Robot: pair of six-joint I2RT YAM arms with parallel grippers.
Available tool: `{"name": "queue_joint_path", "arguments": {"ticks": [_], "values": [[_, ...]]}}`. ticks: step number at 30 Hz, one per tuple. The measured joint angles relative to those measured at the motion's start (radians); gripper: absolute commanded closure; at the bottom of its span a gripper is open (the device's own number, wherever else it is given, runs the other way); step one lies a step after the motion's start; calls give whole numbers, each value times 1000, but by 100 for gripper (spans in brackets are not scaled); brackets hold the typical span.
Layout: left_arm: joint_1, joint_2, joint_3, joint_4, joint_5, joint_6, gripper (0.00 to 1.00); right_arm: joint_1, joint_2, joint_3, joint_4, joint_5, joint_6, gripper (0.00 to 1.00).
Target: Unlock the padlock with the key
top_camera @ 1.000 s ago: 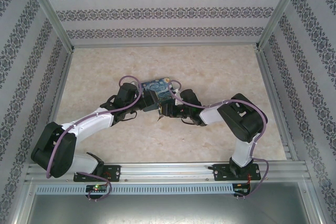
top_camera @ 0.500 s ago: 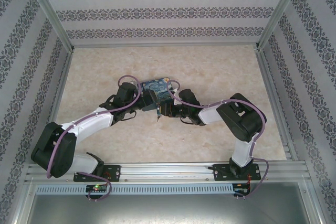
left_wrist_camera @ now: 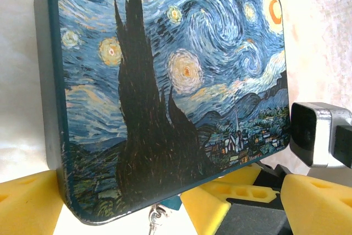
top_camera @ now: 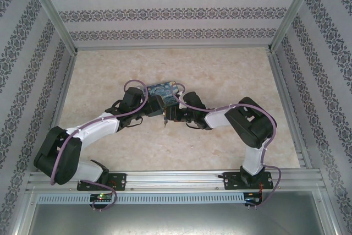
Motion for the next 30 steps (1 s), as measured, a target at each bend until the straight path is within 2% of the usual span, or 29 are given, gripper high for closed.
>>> {"name": "queue_joint_path", "arguments": {"ticks": [3, 8, 21, 27, 30], "values": [[0, 0, 0, 0, 0, 1, 0, 2, -3, -10, 2, 11, 4, 62], [8, 0, 0, 0, 10, 8, 0, 19, -18, -41, 14, 40, 9, 61], [29, 14, 6, 1, 45, 46, 0, 41, -27, -74, 61, 85, 34, 64], [41, 43, 9, 13, 53, 56, 0, 46, -14, -60, 61, 93, 37, 69], [46, 61, 9, 23, 55, 56, 0, 46, -5, -48, 62, 95, 38, 79]]}}
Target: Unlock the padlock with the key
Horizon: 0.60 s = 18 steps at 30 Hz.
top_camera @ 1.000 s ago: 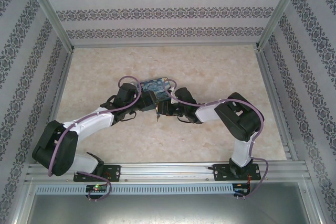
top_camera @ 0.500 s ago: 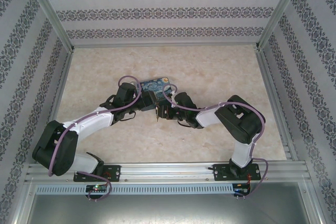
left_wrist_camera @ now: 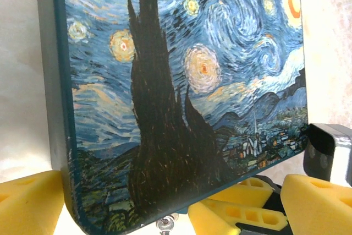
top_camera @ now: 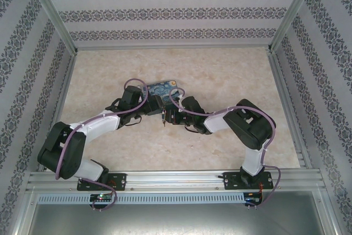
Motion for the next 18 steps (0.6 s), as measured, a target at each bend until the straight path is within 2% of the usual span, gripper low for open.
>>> {"name": "queue_joint_path", "arguments": {"ticks": [2, 6, 18], "values": [[0, 9, 0, 3, 1, 0, 0, 0, 2, 4, 0, 2, 7, 78], [1, 14, 0, 8, 3, 0, 0, 0, 0, 2, 0, 10, 21, 63], [0, 31, -11, 113, 88, -23, 0, 67, -130, -183, 82, 112, 161, 60]]}}
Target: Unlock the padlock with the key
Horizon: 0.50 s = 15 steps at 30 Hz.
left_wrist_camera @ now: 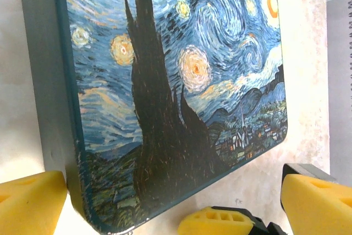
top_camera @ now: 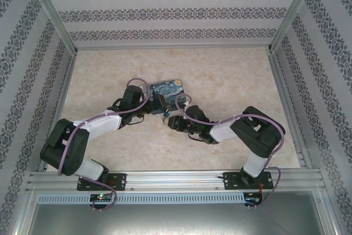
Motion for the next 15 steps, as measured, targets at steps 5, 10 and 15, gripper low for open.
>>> {"name": "queue_joint_path", "arguments": {"ticks": [5, 10, 15], "values": [[0, 0, 0, 6, 11, -8, 0, 37, -47, -48, -1, 85, 46, 59], [0, 0, 0, 8, 11, -8, 0, 39, -57, -53, -6, 127, 68, 59], [0, 0, 0, 8, 11, -7, 0, 37, -27, -38, 17, 128, 70, 62]]}}
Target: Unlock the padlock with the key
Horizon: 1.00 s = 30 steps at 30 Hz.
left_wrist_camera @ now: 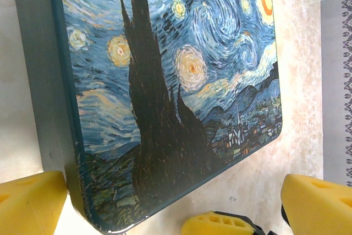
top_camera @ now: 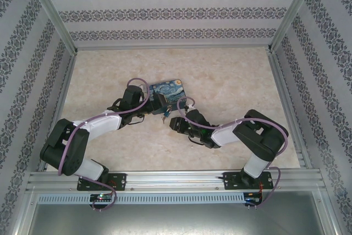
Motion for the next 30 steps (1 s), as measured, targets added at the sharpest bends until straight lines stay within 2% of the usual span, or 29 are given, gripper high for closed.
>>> {"name": "queue_joint_path", "arguments": {"ticks": [8, 26, 30], "values": [[0, -32, 10, -24, -8, 8, 0, -13, 77, 55, 60, -18, 1, 63], [7, -47, 27, -45, -11, 12, 0, -39, 172, 121, 119, -19, 93, 75], [8, -47, 27, -50, -11, 12, 0, -48, 188, 135, 119, -20, 101, 87]]}}
